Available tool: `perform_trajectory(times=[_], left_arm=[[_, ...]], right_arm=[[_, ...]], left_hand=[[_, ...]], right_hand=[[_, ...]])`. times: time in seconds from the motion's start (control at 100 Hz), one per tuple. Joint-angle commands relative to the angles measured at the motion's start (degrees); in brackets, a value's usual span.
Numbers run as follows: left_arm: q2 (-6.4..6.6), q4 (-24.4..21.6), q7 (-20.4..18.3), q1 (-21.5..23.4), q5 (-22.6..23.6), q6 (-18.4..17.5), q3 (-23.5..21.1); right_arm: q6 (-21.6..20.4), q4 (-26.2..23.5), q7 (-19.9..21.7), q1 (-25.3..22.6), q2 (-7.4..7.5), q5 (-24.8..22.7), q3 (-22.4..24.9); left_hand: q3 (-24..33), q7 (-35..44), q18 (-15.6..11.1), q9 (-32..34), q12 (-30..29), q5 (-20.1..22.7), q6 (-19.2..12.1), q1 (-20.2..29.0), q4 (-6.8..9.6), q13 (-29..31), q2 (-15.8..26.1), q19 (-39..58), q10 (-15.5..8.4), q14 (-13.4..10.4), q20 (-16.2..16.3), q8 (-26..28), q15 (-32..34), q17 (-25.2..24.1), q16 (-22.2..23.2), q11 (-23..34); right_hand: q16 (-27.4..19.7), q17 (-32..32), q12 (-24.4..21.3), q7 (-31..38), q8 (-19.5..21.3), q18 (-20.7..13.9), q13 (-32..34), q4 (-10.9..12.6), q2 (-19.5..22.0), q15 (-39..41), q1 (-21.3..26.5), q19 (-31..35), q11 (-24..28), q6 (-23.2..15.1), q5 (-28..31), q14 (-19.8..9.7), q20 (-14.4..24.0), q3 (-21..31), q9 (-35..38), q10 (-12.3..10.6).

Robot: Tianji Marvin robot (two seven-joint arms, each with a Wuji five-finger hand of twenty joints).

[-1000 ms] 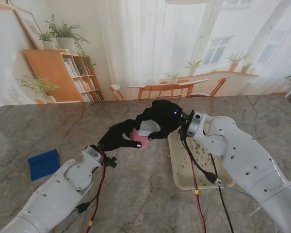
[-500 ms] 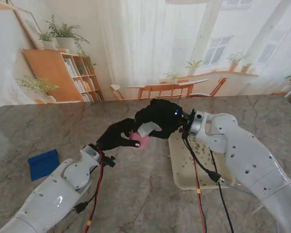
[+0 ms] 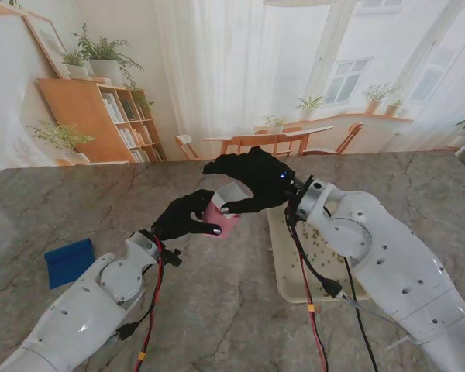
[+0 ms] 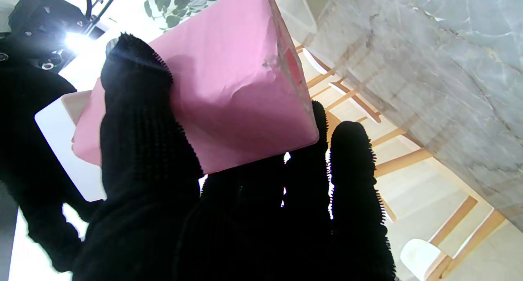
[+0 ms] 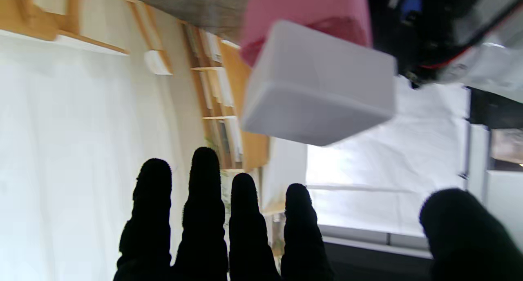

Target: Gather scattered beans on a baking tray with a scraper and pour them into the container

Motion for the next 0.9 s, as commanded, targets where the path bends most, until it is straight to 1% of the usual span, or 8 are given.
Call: perform_trajectory(times=[0.0,0.07,0.17,0.42,0.55,0.71,0.82,0.89], left_arm=[[-0.03,-0.1,0.3,0.2,-0.1,0.1,0.0],[-0.03,-0.1,0.4,0.2,0.1,0.0,0.0],[-0.05,-0.1,0.5,0.2,0.1,0.0,0.0],[-0.06,-0.4,0.7,0.5,0.2,0.1,-0.3],[-0.09,-0.7,0.8,0.6,0.1,0.3,-0.4],[-0.01,-1.4,0.8,1.0,0.2,0.8,-0.6],[0.02,-1.6,0.8,1.2,0.2,1.0,-0.8],[0.03,-1.7,0.8,1.3,0.2,1.1,-0.8]], right_arm=[[0.9,-0.8,1.9,-0.9,-0.03,-0.2,-0.2],[6.2,-1.7,2.9,-1.5,-0.17,0.1,-1.0],[11.8,-3.1,5.3,-1.9,-0.24,0.8,-2.0],[15.7,-4.5,9.3,-1.7,0.03,1.2,-3.6],[15.7,-4.7,9.9,-1.3,0.15,0.7,-4.1],[13.2,-3.9,6.9,-0.9,0.15,-1.9,-4.0],[11.0,-2.5,3.9,-0.5,-0.11,-2.0,-3.9],[9.4,-1.9,2.8,-0.1,-0.09,-2.7,-3.8]], left_hand=[[16.3,8.9,-1.4,7.9,5.6,4.7,-10.2,13.6,-4.21,3.9,12.3,0.1,-9.8,-3.9,0.4,3.0,4.4,-0.3,1.8,7.3],[16.3,8.9,-1.3,7.8,5.6,4.7,-10.1,13.7,-4.22,3.8,12.3,0.1,-9.8,-3.9,0.4,3.1,4.5,-0.3,1.8,7.3],[16.3,8.8,-1.4,7.8,5.6,4.7,-10.1,13.7,-4.22,3.7,12.3,0.2,-9.7,-3.9,0.4,3.1,4.5,-0.4,1.9,7.3],[16.2,8.6,-1.3,7.7,5.5,4.7,-10.0,13.7,-4.24,3.7,12.4,0.2,-9.7,-3.8,0.5,3.3,4.7,-0.5,1.9,7.4],[16.2,8.6,-1.2,7.7,5.5,4.8,-10.0,13.8,-4.23,3.6,12.3,0.2,-9.6,-3.7,0.5,3.3,4.7,-0.5,1.9,7.4],[16.2,8.5,-1.3,7.7,5.5,4.8,-9.9,13.8,-4.23,3.5,12.4,0.2,-9.6,-3.7,0.5,3.4,4.8,-0.6,1.9,7.5],[16.2,8.4,-1.3,7.6,5.5,4.8,-9.8,13.8,-4.23,3.5,12.4,0.3,-9.6,-3.6,0.5,3.4,4.8,-0.6,1.9,7.5],[16.2,8.4,-1.2,7.6,5.5,4.8,-9.8,13.8,-4.23,3.5,12.4,0.3,-9.6,-3.7,0.5,3.5,4.8,-0.6,1.9,7.5]], right_hand=[[4.7,0.4,3.6,-0.5,4.4,1.8,0.4,2.8,6.8,5.1,1.1,-0.7,-2.0,1.7,-0.5,0.7,4.7,-8.1,0.6,2.6],[10.8,1.5,9.1,1.3,8.9,3.4,-0.4,4.0,11.8,13.5,3.9,1.0,-2.3,3.8,-1.0,2.1,11.8,-14.4,0.8,6.1],[15.0,5.6,12.0,2.2,11.0,4.0,0.8,4.5,13.7,20.2,3.8,6.2,-2.9,4.0,0.6,3.1,18.3,-16.3,1.9,7.8],[19.2,18.6,17.1,2.7,13.1,0.2,9.3,4.8,9.1,27.1,3.1,19.6,-2.6,3.8,1.9,0.9,27.1,-12.1,4.1,7.7],[18.7,23.3,18.5,3.4,14.1,-3.4,12.4,5.1,3.0,28.0,6.2,21.3,-0.9,3.2,2.6,-1.8,26.0,-7.2,5.2,6.2],[13.5,32.5,19.5,8.9,16.0,-10.0,19.7,5.9,-6.8,26.6,20.5,18.3,8.2,-0.9,8.9,-8.8,17.9,-2.5,13.1,-0.2],[9.4,33.0,18.5,15.4,14.8,-9.3,22.2,4.4,-11.7,22.7,20.2,13.4,17.4,-4.1,12.1,-10.1,13.0,16.0,19.4,-5.8],[8.0,32.5,17.7,18.2,13.2,-8.9,23.2,3.7,-12.3,20.5,21.6,11.8,20.4,-5.7,11.7,-10.6,11.3,20.8,21.8,-8.3]])
